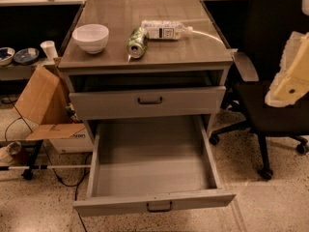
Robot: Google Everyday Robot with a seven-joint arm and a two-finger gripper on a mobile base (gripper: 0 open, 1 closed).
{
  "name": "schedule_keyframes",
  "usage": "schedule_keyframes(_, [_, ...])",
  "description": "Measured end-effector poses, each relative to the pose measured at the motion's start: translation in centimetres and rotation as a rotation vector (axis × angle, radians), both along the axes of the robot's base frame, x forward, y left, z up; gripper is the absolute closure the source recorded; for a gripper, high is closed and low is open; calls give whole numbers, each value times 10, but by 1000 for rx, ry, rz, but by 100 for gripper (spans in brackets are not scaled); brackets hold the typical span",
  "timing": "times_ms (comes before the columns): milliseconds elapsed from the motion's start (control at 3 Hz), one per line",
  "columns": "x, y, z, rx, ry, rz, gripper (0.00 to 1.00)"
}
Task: Close middle drawer
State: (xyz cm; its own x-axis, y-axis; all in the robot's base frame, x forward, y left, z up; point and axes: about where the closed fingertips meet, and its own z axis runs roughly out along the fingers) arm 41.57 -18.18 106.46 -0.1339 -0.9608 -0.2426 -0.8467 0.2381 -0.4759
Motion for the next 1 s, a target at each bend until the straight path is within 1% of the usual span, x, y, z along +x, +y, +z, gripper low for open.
schedule_keyframes(333, [0, 0, 0, 0, 0, 0, 0])
schedule_keyframes(667, [-6, 8, -5, 7, -30, 22, 0])
schedule_keyframes(1000, [-18, 39, -20, 27, -82, 88, 0])
